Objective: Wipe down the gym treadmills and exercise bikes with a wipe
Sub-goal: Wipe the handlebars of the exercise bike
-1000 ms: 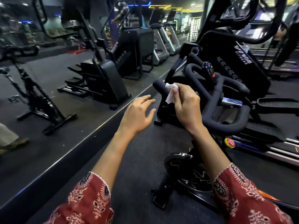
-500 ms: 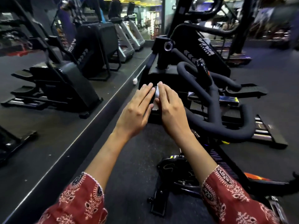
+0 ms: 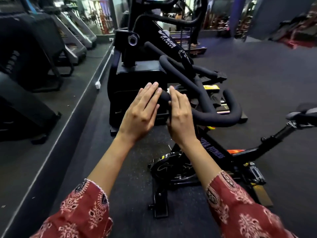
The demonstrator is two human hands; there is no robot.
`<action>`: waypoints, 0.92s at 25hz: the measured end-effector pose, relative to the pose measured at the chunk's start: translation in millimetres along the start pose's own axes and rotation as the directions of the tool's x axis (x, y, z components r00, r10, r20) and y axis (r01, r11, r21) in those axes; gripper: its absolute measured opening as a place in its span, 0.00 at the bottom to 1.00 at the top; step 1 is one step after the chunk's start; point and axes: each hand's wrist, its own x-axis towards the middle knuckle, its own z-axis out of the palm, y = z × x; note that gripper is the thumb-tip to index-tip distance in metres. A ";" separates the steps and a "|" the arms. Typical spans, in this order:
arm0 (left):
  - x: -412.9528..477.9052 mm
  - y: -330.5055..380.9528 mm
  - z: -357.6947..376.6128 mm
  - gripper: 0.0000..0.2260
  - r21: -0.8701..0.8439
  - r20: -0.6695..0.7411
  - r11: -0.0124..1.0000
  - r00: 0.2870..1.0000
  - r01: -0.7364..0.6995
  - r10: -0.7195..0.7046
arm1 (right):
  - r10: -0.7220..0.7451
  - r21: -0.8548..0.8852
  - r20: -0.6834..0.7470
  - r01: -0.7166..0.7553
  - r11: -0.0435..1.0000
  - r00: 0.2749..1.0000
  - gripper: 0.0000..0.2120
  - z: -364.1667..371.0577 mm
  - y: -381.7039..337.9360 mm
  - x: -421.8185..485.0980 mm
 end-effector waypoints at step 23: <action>15.4 35.2 36.1 0.17 0.256 -0.005 0.964 0.997 -0.072 0.076 | -0.050 -0.069 -0.076 0.045 0.997 0.996 0.21 -32.6 89.2 -59.6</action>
